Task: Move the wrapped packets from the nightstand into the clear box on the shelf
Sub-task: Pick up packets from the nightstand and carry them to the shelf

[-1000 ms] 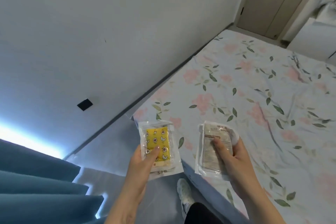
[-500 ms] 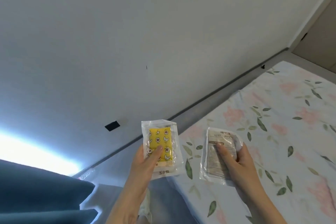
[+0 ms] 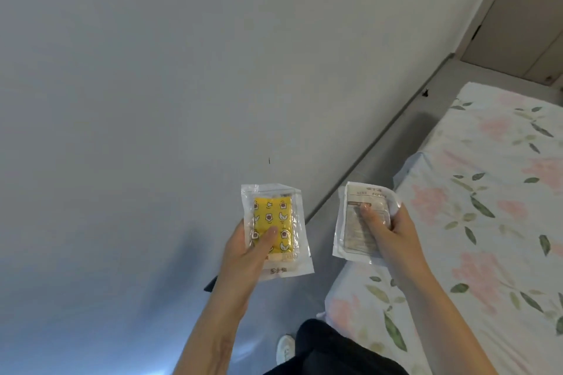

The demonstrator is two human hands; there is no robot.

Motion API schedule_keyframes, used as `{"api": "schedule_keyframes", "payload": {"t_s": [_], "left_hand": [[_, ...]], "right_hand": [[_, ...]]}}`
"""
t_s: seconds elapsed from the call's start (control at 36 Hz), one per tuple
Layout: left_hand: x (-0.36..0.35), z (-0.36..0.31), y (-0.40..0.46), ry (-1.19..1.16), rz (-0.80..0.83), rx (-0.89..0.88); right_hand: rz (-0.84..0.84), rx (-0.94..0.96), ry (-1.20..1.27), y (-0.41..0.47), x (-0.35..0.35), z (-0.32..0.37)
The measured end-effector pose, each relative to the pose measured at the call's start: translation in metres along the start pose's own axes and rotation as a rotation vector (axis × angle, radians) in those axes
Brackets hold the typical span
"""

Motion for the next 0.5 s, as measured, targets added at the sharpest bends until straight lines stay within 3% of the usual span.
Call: {"api": "schedule_keyframes", "payload": {"t_s": [0.5], "left_hand": [[-0.051, -0.09, 0.157, 0.057, 0.223, -0.038]], "right_hand": [[-0.231, 0.014, 0.04, 0.124, -0.005, 0.022]]}}
Point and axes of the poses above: each hand's wrist, its own y-axis towards the middle knuckle, its own x-axis out of the back of the hand, z = x × y, the point moved 7 cm from there along y, towards the middle knuckle, and after that the axes turned 7 degrees about x, right-handed, at the moved point
